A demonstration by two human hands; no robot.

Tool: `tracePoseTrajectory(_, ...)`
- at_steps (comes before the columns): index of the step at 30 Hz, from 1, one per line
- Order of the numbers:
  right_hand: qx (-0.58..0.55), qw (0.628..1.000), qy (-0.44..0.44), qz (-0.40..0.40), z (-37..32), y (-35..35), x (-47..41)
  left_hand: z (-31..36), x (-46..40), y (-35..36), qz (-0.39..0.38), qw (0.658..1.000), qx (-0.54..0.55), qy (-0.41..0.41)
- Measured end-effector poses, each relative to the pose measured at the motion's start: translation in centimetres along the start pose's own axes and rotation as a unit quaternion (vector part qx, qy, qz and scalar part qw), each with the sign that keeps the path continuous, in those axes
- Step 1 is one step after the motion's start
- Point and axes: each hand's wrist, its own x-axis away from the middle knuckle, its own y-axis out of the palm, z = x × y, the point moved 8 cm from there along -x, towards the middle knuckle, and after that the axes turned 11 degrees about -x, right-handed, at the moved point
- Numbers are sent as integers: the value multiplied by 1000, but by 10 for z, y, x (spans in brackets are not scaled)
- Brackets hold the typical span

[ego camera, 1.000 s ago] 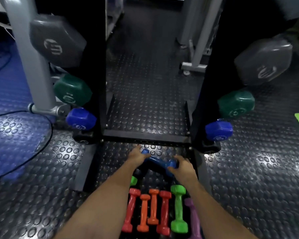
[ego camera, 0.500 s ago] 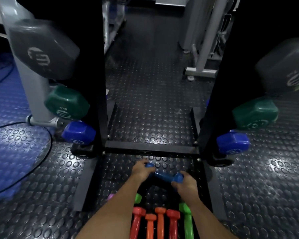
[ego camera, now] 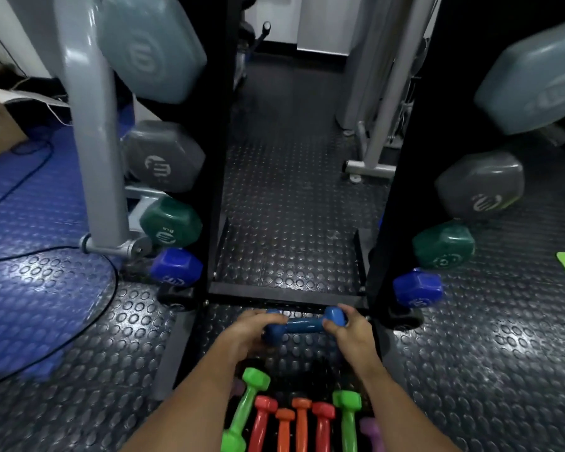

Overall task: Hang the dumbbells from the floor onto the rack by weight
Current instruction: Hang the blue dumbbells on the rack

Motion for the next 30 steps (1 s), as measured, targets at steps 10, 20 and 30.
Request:
tracePoseTrajectory(10,-8,994,-77,-79,-117,-12,34,47,125,-20,-81,995,31,42)
tracePoseTrajectory(20,-27,980,-169,-106,-258,-31,72,126,248,-50,-59,983,8,173)
tracePoseTrajectory(30,-28,949,-286,-133,-417,-39,126,193,349,-84,-14,946,144,292)
